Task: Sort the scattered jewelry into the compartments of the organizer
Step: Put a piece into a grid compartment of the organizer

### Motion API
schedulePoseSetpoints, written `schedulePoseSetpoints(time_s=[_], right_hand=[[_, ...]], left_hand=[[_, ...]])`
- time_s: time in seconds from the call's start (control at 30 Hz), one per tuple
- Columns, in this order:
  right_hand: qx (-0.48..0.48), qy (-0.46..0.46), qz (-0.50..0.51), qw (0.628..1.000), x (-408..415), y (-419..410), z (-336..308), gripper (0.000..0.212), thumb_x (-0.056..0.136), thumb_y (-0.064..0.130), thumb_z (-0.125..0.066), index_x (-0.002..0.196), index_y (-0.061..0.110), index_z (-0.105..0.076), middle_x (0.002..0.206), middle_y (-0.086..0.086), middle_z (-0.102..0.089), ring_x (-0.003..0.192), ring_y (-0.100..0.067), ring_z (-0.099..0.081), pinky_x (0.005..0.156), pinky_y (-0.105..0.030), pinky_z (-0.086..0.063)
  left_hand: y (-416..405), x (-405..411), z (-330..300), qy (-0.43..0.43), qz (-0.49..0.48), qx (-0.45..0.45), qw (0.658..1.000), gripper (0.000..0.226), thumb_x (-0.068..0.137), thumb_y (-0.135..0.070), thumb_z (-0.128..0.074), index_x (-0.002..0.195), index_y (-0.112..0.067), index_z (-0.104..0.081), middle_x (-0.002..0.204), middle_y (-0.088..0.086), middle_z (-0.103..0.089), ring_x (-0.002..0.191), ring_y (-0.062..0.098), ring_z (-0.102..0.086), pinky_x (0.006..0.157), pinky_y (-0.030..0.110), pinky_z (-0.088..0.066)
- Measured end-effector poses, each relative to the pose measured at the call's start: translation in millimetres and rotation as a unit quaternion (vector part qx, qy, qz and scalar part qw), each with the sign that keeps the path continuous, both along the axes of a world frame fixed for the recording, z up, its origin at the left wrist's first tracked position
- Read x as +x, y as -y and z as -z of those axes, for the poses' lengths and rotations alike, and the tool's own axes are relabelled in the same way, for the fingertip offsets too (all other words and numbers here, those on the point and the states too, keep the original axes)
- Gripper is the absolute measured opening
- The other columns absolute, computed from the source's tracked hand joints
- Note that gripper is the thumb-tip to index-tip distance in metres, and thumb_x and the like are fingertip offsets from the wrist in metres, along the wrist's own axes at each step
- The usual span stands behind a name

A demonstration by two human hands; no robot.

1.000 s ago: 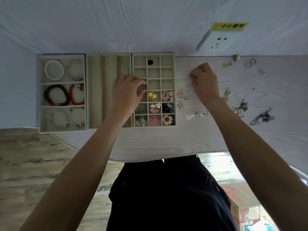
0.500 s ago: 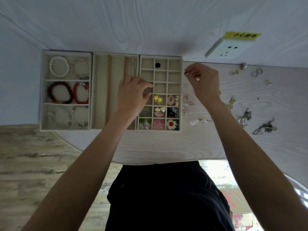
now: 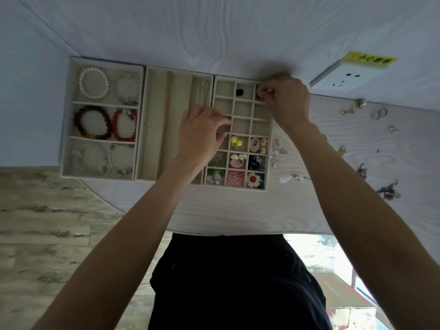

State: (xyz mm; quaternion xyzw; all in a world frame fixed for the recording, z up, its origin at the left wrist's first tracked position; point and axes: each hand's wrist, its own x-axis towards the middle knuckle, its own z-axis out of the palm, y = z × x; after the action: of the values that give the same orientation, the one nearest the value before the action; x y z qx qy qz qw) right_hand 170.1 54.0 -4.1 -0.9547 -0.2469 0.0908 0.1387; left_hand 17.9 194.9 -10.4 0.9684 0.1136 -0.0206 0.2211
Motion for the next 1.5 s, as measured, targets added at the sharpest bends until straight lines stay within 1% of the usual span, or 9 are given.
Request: schedulePoseSetpoints(time_s=[0.1, 0.2, 0.37, 0.6, 0.73, 0.83, 1.0, 1.37, 1.5], right_hand=[[-0.018, -0.012, 0.009, 1.000, -1.6, -0.1, 4.0, 0.021, 0.091, 0.024, -0.053, 0.100, 0.026, -0.072, 0.100, -0.001, -0.070, 0.089, -0.024, -0.062, 0.067, -0.028, -0.042], [-0.032, -0.012, 0.008, 0.999, -1.9, 1.7, 3.3, 0.022, 0.093, 0.025, -0.051, 0.104, 0.027, -0.071, 0.098, -0.003, -0.071, 0.089, -0.025, -0.063, 0.066, -0.027, -0.040], [-0.033, 0.010, -0.003, 0.999, -0.1, 3.5, -10.0, 0.025, 0.093, 0.021, -0.049, 0.107, 0.021, -0.070, 0.100, -0.006, -0.071, 0.091, -0.027, -0.062, 0.075, -0.034, -0.045], [-0.055, -0.026, -0.012, 0.998, 5.6, -2.6, -5.6, 0.019, 0.089, 0.028, -0.058, 0.103, 0.024, -0.071, 0.103, -0.003, -0.070, 0.093, -0.025, -0.063, 0.076, -0.031, -0.047], [-0.077, -0.030, -0.027, 0.996, 6.1, -5.6, -7.2, 0.020, 0.091, 0.026, -0.056, 0.104, 0.022, -0.071, 0.109, -0.001, -0.068, 0.099, -0.024, -0.061, 0.078, -0.030, -0.044], [-0.086, -0.017, -0.031, 0.996, 5.9, -3.8, -4.7, 0.021, 0.092, 0.025, -0.054, 0.103, 0.021, -0.071, 0.107, -0.004, -0.068, 0.096, -0.026, -0.061, 0.074, -0.031, -0.043], [-0.075, -0.002, -0.006, 0.997, 3.1, -1.4, 2.4, 0.023, 0.092, 0.022, -0.051, 0.103, 0.021, -0.072, 0.102, -0.007, -0.069, 0.089, -0.029, -0.062, 0.067, -0.027, -0.038], [-0.025, -0.041, 0.020, 0.999, 2.0, 1.8, 0.0, 0.021, 0.091, 0.024, -0.054, 0.101, 0.024, -0.073, 0.100, -0.003, -0.069, 0.088, -0.026, -0.061, 0.067, -0.026, -0.040], [0.036, -0.045, 0.063, 0.996, -3.5, 14.8, -8.7, 0.021, 0.091, 0.028, -0.055, 0.101, 0.022, -0.072, 0.101, -0.002, -0.069, 0.091, -0.023, -0.061, 0.076, -0.032, -0.047]], left_hand=[[-0.6, 0.3, 0.5, -0.002, -0.001, -0.002, 1.000, 0.028, 0.087, -0.031, -0.064, 0.115, -0.027, -0.065, 0.111, -0.004, -0.064, 0.110, 0.023, -0.049, 0.095, 0.036, -0.033], [-1.3, 0.7, 0.3, 0.003, 0.001, -0.007, 1.000, 0.028, 0.086, -0.030, -0.065, 0.114, -0.027, -0.065, 0.111, -0.003, -0.064, 0.110, 0.023, -0.049, 0.095, 0.037, -0.033], [-2.3, 0.5, -0.8, -0.005, 0.008, -0.006, 1.000, 0.030, 0.087, -0.032, -0.063, 0.117, -0.028, -0.064, 0.113, -0.004, -0.063, 0.112, 0.022, -0.049, 0.096, 0.036, -0.032], [-2.4, 1.1, 0.2, -0.005, 0.008, -0.003, 1.000, 0.029, 0.087, -0.032, -0.063, 0.116, -0.028, -0.064, 0.113, -0.003, -0.064, 0.111, 0.022, -0.049, 0.095, 0.036, -0.033], [-2.3, 1.4, 0.8, -0.004, 0.010, 0.000, 1.000, 0.029, 0.087, -0.033, -0.064, 0.116, -0.028, -0.064, 0.112, -0.004, -0.064, 0.110, 0.022, -0.049, 0.094, 0.036, -0.033], [-2.6, 1.1, 1.4, -0.001, 0.011, 0.000, 1.000, 0.029, 0.086, -0.033, -0.064, 0.115, -0.028, -0.065, 0.111, -0.004, -0.064, 0.109, 0.022, -0.050, 0.094, 0.037, -0.034], [-3.6, 1.3, 3.4, 0.003, 0.016, 0.007, 1.000, 0.029, 0.086, -0.033, -0.064, 0.114, -0.027, -0.065, 0.111, -0.003, -0.064, 0.108, 0.023, -0.051, 0.093, 0.038, -0.035], [-4.1, 2.0, 3.0, 0.002, 0.020, 0.005, 1.000, 0.029, 0.086, -0.034, -0.063, 0.115, -0.027, -0.065, 0.111, -0.003, -0.064, 0.109, 0.022, -0.050, 0.094, 0.037, -0.034], [-2.6, 1.5, -6.1, 0.004, 0.012, -0.001, 1.000, 0.030, 0.087, -0.032, -0.063, 0.116, -0.024, -0.064, 0.111, -0.001, -0.064, 0.109, 0.022, -0.050, 0.095, 0.036, -0.033]])
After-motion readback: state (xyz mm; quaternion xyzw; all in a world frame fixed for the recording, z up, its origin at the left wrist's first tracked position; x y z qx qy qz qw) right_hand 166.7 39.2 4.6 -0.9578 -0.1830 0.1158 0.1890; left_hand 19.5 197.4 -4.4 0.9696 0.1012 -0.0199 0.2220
